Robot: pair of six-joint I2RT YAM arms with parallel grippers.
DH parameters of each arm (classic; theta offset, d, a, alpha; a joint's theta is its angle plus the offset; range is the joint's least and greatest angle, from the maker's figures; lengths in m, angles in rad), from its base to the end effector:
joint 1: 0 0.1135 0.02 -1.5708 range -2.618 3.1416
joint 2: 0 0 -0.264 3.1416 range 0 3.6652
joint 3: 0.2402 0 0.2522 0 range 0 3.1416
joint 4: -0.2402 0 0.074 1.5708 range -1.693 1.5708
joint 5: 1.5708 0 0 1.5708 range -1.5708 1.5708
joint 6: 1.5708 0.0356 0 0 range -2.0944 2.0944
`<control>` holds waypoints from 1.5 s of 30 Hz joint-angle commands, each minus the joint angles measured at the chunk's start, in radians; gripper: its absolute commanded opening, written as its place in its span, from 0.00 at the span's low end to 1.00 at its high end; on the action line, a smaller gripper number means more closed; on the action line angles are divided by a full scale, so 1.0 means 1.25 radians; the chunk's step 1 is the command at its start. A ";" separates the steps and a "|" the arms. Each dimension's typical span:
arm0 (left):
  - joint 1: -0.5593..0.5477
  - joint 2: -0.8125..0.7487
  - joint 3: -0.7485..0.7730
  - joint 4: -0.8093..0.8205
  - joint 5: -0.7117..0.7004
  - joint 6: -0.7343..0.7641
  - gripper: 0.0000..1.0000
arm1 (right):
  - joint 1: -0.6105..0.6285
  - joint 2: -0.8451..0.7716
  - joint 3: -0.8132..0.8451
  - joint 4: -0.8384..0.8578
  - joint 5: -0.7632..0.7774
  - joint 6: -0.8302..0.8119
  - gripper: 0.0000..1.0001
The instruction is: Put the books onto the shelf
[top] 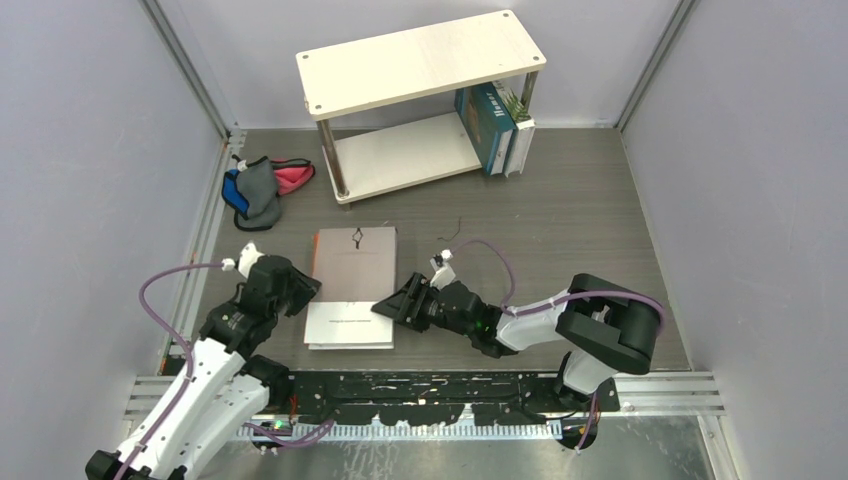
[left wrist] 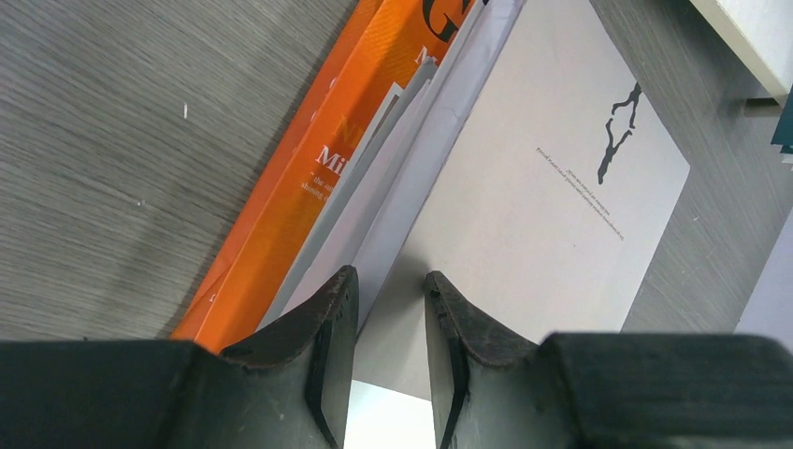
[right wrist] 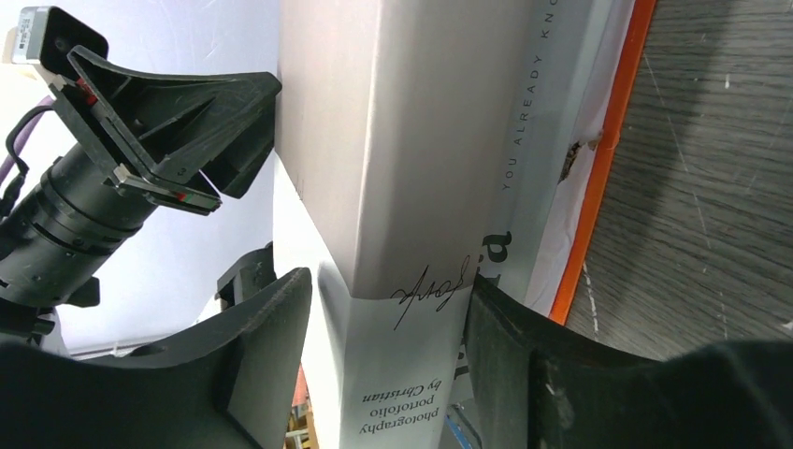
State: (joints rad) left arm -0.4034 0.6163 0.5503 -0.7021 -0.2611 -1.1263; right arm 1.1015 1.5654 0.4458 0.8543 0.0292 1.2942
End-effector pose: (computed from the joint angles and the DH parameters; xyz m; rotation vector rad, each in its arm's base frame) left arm 0.1240 -0.0429 0.2345 -0.9535 2.1520 -0.4680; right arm 0.1299 0.2538 0.1545 0.2343 2.1705 1.5427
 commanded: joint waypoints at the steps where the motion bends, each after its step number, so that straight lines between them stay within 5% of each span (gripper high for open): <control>1: 0.004 -0.017 -0.001 0.001 0.004 -0.009 0.32 | 0.007 -0.013 0.008 0.078 0.009 0.013 0.63; 21: 0.004 -0.062 0.030 -0.033 -0.018 -0.029 0.40 | 0.006 -0.264 0.148 -0.384 0.036 -0.199 0.48; 45: 0.004 -0.019 0.094 -0.017 -0.025 -0.022 0.41 | -0.122 -0.343 0.378 -0.759 0.010 -0.393 0.43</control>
State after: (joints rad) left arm -0.4034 0.5930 0.6254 -0.7517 -0.2687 -1.1694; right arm 0.9710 1.1812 0.8417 -0.0654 0.0502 0.8608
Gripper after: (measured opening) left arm 0.410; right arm 0.469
